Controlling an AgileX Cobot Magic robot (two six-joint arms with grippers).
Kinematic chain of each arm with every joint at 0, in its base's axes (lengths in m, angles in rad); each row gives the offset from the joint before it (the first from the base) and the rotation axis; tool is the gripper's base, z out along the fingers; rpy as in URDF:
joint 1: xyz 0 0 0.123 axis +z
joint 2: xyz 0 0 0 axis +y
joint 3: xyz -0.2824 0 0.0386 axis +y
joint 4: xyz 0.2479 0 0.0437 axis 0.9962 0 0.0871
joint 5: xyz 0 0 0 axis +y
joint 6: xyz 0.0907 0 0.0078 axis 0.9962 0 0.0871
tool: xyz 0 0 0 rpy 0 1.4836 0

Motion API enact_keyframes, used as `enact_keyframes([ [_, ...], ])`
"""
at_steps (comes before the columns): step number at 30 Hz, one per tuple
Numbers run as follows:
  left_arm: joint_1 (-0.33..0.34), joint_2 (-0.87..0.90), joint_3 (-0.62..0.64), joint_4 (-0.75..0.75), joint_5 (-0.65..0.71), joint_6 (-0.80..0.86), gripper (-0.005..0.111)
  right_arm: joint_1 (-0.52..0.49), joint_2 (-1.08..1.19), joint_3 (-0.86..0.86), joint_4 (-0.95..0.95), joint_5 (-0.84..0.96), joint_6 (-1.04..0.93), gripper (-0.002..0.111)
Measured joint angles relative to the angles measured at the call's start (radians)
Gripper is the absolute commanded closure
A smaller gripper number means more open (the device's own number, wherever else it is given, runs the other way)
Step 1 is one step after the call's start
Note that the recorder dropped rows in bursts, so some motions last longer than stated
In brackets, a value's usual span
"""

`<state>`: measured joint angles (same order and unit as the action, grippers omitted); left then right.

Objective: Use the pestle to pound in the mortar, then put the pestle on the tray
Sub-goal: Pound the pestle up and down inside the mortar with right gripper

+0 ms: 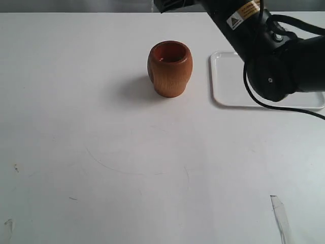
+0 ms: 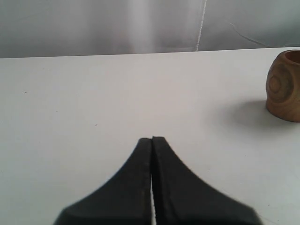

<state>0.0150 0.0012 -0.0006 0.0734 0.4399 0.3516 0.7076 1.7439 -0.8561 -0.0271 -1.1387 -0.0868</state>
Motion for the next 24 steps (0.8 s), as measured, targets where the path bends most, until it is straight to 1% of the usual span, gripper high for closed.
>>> enact_keyframes([
  [4, 0.0, 0.0, 0.0, 0.0, 0.0, 0.0, 0.107, 0.0, 0.054, 0.0, 0.0, 0.063, -0.007, 0.108],
  [9, 0.0, 0.0, 0.0, 0.0, 0.0, 0.0, 0.107, 0.0, 0.249, 0.0, 0.005, 0.083, -0.008, 0.108],
  [11, 0.0, 0.0, 0.0, 0.0, 0.0, 0.0, 0.107, 0.0, 0.3, -0.002, 0.011, -0.001, 0.001, 0.108],
  [13, 0.0, 0.0, 0.0, 0.0, 0.0, 0.0, 0.107, 0.0, 0.307, -0.002, 0.011, -0.029, 0.009, 0.108],
  [17, 0.0, 0.0, 0.0, 0.0, 0.0, 0.0, 0.107, 0.0, 0.25, 0.002, 0.011, -0.005, 0.011, 0.108],
  [24, 0.0, 0.0, 0.0, 0.0, 0.0, 0.0, 0.107, 0.0, -0.023, 0.002, 0.033, 0.004, -0.024, 0.108],
])
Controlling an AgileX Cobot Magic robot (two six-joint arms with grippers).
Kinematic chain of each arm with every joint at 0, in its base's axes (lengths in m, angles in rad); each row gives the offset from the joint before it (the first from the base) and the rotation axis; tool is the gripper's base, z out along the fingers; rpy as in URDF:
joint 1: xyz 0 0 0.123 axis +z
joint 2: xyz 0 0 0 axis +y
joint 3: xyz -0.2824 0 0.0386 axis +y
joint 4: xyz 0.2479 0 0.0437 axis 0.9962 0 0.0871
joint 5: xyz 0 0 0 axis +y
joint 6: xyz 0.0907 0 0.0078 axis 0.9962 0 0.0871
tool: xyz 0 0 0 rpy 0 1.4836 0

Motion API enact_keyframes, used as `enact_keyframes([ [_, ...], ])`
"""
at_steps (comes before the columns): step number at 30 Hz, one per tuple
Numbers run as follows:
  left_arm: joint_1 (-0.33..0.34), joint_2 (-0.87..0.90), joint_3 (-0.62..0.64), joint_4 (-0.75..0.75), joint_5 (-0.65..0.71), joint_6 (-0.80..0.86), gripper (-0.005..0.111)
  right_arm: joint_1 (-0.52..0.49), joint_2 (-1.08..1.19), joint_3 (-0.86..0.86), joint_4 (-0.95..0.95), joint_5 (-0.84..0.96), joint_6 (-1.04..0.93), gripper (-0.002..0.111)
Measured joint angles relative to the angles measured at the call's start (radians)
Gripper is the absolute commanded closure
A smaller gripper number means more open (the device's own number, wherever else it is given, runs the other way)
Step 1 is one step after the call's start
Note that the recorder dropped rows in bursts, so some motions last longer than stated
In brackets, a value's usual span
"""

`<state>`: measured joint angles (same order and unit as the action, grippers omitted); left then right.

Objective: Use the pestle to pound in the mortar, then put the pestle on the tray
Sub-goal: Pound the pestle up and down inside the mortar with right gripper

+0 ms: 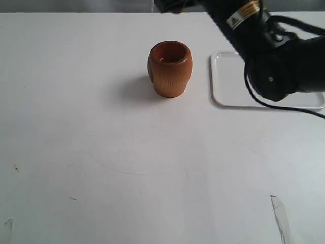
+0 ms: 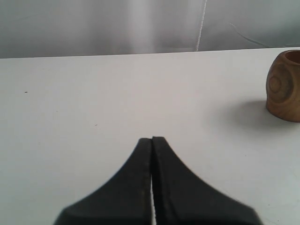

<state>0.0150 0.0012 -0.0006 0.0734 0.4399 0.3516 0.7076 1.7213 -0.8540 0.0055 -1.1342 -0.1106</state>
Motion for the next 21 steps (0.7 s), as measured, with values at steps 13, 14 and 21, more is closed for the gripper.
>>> enact_keyframes([
  [13, 0.0, 0.0, 0.0, 0.0, 0.0, 0.0, 0.107, 0.0, 0.274, -0.002, 0.029, 0.017, 0.066, 0.108],
  [14, 0.0, 0.0, 0.0, 0.0, 0.0, 0.0, 0.107, 0.0, 0.314, -0.002, 0.025, -0.007, 0.085, 0.108],
  [21, 0.0, 0.0, 0.0, 0.0, 0.0, 0.0, 0.107, 0.0, 0.341, -0.002, 0.022, -0.088, 0.111, 0.108],
])
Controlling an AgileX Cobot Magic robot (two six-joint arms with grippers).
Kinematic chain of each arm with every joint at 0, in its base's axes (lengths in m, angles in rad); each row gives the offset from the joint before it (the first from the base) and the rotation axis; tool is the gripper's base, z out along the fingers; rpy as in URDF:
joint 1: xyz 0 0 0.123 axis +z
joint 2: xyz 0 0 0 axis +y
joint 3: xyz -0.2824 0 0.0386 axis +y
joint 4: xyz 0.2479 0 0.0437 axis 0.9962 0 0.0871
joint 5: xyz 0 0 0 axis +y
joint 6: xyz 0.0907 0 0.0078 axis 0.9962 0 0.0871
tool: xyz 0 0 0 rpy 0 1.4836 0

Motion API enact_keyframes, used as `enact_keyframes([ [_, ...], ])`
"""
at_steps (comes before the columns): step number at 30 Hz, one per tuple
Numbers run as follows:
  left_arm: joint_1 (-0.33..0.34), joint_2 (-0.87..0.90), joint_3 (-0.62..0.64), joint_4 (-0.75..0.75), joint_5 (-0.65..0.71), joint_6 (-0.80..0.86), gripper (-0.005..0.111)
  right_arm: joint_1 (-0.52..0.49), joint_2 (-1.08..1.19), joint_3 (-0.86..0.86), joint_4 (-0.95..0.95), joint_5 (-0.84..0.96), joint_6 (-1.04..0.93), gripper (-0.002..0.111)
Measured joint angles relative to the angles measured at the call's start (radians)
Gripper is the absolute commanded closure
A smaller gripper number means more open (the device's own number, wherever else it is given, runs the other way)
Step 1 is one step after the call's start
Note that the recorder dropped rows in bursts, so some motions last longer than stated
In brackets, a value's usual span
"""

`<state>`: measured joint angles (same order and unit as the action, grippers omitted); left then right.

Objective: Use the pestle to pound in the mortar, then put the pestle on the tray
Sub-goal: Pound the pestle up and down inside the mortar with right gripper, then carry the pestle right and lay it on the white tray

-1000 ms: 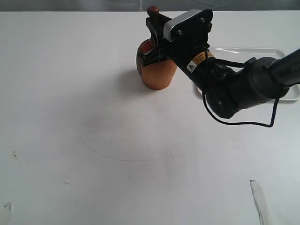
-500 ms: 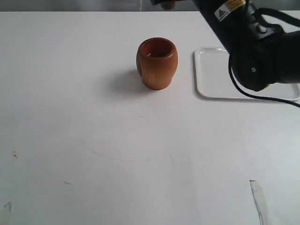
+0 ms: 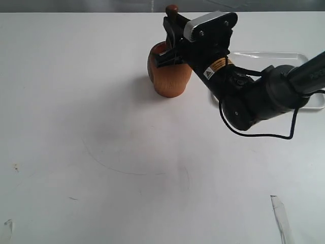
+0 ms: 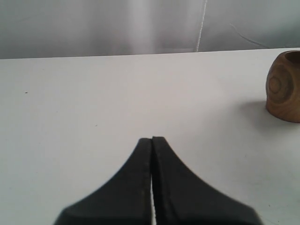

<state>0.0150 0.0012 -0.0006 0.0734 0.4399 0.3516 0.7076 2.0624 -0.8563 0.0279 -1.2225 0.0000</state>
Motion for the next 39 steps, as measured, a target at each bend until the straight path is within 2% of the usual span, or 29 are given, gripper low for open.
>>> enact_keyframes([
  [4, 0.0, 0.0, 0.0, 0.0, 0.0, 0.0, 0.107, 0.0, -0.129, 0.002, -0.028, 0.052, -0.04, 0.108],
  [7, 0.0, 0.0, 0.0, 0.0, 0.0, 0.0, 0.107, 0.0, -0.301, 0.002, -0.028, 0.186, -0.161, 0.108],
  [13, 0.0, 0.0, 0.0, 0.0, 0.0, 0.0, 0.107, -0.036, -0.635, 0.002, 0.092, 0.647, -0.528, 0.108],
  [19, 0.0, 0.0, 0.0, 0.0, 0.0, 0.0, 0.107, -0.195, -0.788, 0.002, 0.121, 1.161, -0.64, 0.108],
  [24, 0.0, 0.0, 0.0, 0.0, 0.0, 0.0, 0.107, -0.297, -0.758, 0.002, -0.013, 1.541, -0.669, 0.108],
  [27, 0.0, 0.0, 0.0, 0.0, 0.0, 0.0, 0.107, -0.318, -0.688, 0.002, -0.123, 1.662, -0.671, 0.108],
  [32, 0.0, 0.0, 0.0, 0.0, 0.0, 0.0, 0.107, -0.32, -0.547, -0.016, -0.251, 1.713, -0.639, 0.108],
  [39, 0.0, 0.0, 0.0, 0.0, 0.0, 0.0, 0.107, -0.32, -0.277, -0.216, -0.335, 1.767, -0.538, 0.108],
])
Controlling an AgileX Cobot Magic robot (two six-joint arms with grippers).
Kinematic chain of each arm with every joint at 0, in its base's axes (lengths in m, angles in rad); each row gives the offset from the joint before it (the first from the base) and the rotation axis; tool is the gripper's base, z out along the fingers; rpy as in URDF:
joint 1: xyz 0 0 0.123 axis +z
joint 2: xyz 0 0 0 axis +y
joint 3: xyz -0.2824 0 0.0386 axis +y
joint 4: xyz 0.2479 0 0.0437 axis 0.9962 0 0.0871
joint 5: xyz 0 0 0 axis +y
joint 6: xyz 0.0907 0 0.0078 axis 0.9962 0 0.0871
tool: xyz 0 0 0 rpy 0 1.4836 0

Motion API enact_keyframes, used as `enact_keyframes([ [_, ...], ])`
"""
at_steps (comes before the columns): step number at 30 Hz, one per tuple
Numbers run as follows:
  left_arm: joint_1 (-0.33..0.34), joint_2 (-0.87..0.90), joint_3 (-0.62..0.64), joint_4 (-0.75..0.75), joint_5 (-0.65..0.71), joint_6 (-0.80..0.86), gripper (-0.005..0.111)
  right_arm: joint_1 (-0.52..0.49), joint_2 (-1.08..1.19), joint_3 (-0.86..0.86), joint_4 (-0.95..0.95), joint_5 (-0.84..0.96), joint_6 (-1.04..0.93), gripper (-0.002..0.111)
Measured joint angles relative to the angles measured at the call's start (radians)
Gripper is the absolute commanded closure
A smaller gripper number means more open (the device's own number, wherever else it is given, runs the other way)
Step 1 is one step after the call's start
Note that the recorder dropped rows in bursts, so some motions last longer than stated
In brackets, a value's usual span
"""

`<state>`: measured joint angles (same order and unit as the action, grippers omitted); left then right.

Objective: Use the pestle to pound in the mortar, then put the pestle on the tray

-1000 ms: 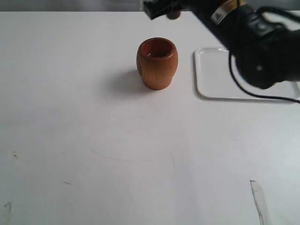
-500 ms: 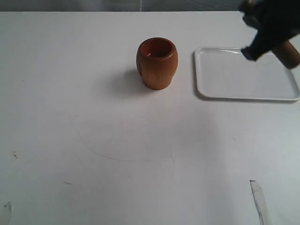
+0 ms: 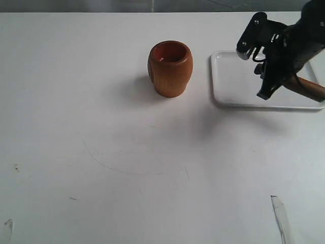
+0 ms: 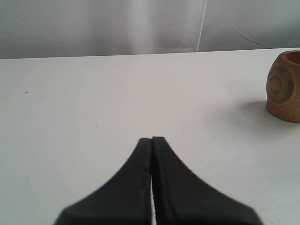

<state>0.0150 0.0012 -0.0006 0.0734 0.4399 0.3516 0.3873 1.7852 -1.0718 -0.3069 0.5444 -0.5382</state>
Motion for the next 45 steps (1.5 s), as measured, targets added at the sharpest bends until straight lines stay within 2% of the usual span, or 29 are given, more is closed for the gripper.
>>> enact_keyframes([
  [3, 0.0, 0.0, 0.0, 0.0, 0.0, 0.0, 0.107, 0.0, 0.078, -0.073, -0.004, 0.0, 0.015, 0.106],
  [6, 0.0, 0.0, 0.0, 0.0, 0.0, 0.0, 0.107, 0.0, 0.133, -0.112, -0.008, -0.002, 0.023, 0.091],
  [8, 0.0, 0.0, 0.0, 0.0, 0.0, 0.0, 0.107, 0.0, 0.152, -0.126, -0.013, -0.004, 0.026, 0.071],
  [10, 0.0, 0.0, 0.0, 0.0, 0.0, 0.0, 0.107, 0.0, 0.156, -0.132, -0.015, -0.012, 0.03, 0.046],
  [11, 0.0, 0.0, 0.0, 0.0, 0.0, 0.0, 0.107, 0.0, 0.156, -0.132, -0.017, -0.021, 0.042, 0.036],
  [12, 0.0, 0.0, 0.0, 0.0, 0.0, 0.0, 0.107, 0.0, 0.155, -0.134, -0.024, -0.035, 0.068, 0.033],
  [13, 0.0, 0.0, 0.0, 0.0, 0.0, 0.0, 0.107, 0.0, 0.149, -0.134, -0.046, -0.049, 0.117, 0.034],
  [15, 0.0, 0.0, 0.0, 0.0, 0.0, 0.0, 0.107, 0.0, 0.139, -0.134, -0.135, -0.071, 0.274, 0.045],
  [16, 0.0, 0.0, 0.0, 0.0, 0.0, 0.0, 0.107, 0.0, 0.128, -0.134, -0.21, -0.074, 0.388, 0.061],
  [17, 0.0, 0.0, 0.0, 0.0, 0.0, 0.0, 0.107, 0.0, 0.1, -0.134, -0.384, -0.06, 0.634, 0.071],
  [18, 0.0, 0.0, 0.0, 0.0, 0.0, 0.0, 0.107, 0.0, 0.083, -0.134, -0.469, -0.038, 0.75, 0.091],
  [19, 0.0, 0.0, 0.0, 0.0, 0.0, 0.0, 0.107, 0.0, 0.048, -0.134, -0.585, 0.022, 0.923, 0.1],
  [20, 0.0, 0.0, 0.0, 0.0, 0.0, 0.0, 0.107, 0.0, 0.025, -0.134, -0.63, 0.048, 0.998, 0.108],
  [22, 0.0, 0.0, 0.0, 0.0, 0.0, 0.0, 0.107, -0.002, -0.061, -0.1, -0.72, 0.07, 1.185, 0.108],
  [24, 0.0, 0.0, 0.0, 0.0, 0.0, 0.0, 0.107, -0.003, -0.177, -0.026, -0.815, 0.012, 1.4, 0.108],
  [27, 0.0, 0.0, 0.0, 0.0, 0.0, 0.0, 0.107, -0.003, -0.406, 0.148, -1.059, -0.239, 1.712, 0.108],
  [29, 0.0, 0.0, 0.0, 0.0, 0.0, 0.0, 0.107, -0.003, -0.531, 0.236, -1.243, -0.371, 1.809, 0.108],
  [32, 0.0, 0.0, 0.0, 0.0, 0.0, 0.0, 0.107, 0.002, -0.722, 0.373, -1.395, -0.401, 1.731, 0.108],
  [35, 0.0, 0.0, 0.0, 0.0, 0.0, 0.0, 0.107, 0.028, -0.887, 0.497, -1.43, -0.219, 1.397, 0.108],
  [38, 0.0, 0.0, 0.0, 0.0, 0.0, 0.0, 0.107, 0.052, -1.011, 0.567, -1.434, 0.006, 1.147, 0.108],
  [41, 0.0, 0.0, 0.0, 0.0, 0.0, 0.0, 0.107, 0.064, -1.117, 0.608, -1.34, 0.154, 0.978, 0.108],
  [45, 0.0, 0.0, 0.0, 0.0, 0.0, 0.0, 0.107, 0.064, -1.261, 0.615, -1.001, 0.237, 0.871, 0.108],
])
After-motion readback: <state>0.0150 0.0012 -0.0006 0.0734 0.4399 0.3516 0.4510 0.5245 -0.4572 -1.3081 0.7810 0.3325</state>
